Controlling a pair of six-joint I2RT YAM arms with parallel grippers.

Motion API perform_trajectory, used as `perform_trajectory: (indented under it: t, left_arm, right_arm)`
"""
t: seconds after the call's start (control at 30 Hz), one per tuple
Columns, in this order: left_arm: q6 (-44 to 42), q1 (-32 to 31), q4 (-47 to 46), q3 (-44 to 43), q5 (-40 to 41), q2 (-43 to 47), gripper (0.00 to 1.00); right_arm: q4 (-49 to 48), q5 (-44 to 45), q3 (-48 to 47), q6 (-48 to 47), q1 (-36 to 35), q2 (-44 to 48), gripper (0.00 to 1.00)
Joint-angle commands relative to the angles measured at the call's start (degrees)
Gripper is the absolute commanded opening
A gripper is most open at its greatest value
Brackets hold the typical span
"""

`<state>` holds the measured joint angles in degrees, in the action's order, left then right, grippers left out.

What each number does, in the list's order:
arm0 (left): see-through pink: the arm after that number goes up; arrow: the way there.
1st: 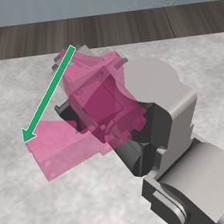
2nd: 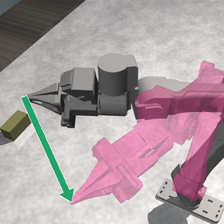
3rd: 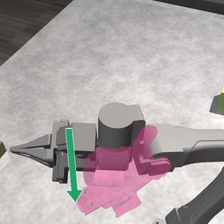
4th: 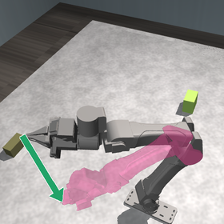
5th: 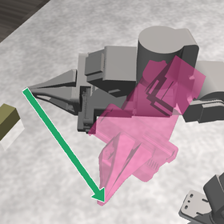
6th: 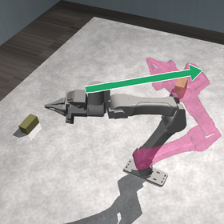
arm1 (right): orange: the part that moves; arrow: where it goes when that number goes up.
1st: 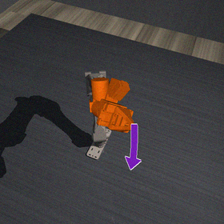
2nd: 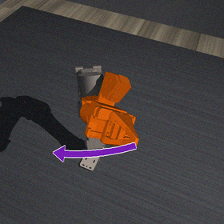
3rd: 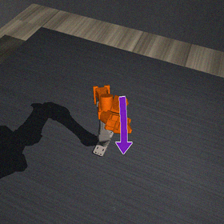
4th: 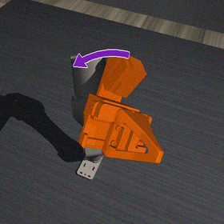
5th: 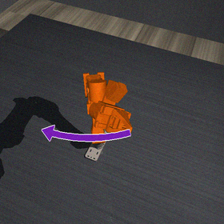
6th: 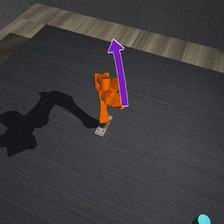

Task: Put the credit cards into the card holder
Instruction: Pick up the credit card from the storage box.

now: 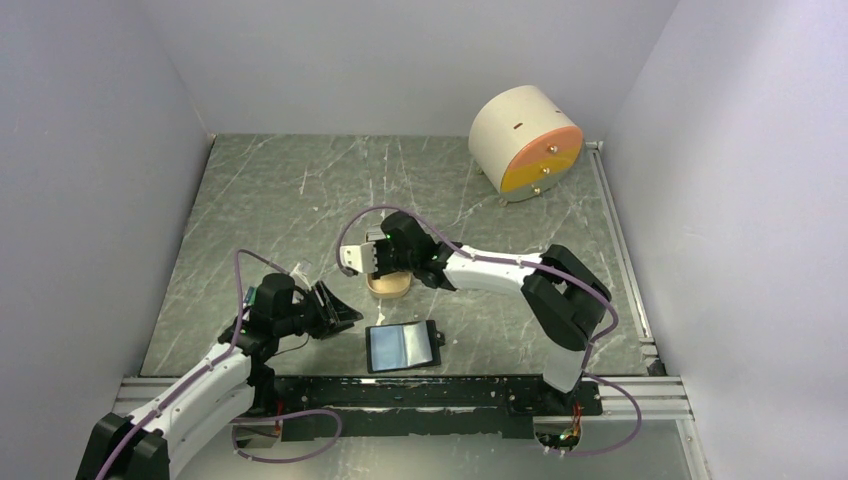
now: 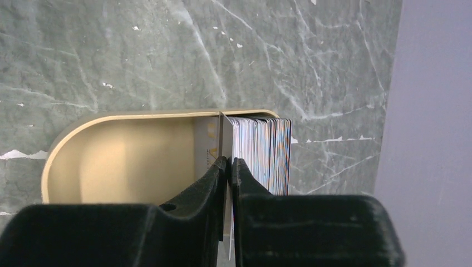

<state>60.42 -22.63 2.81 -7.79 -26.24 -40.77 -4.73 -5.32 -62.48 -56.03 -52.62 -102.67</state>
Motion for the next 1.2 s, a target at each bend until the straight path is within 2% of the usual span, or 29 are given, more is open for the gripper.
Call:
perform_trajectory:
  t: [0.0, 0.3, 0.83, 1.17]
  left_arm:
    - [0.22, 0.48, -1.16, 0.41, -1.55, 0.21, 0.47]
    - [0.21, 0.55, -1.44, 0.43, -1.62, -0.13, 0.47]
    - [-0.92, 0.48, -0.41, -1.68, -1.99, -0.84, 0.48]
    - [-0.65, 0.53, -0.9, -1.56, -2.16, -1.31, 0.48]
  right_arm:
    - [1.36, -0.49, -2.59, -1.7, 0.66, -0.12, 0.09]
    - [5.29, -2.46, -5.81, -2.04, 1.35, -0.97, 0.0]
    - [6.0, -7.92, -2.97, 6.88, 1.56, 3.28, 0.0]
    - [5.76, -7.6, -1.83, 10.07, 1.56, 4.07, 0.0]
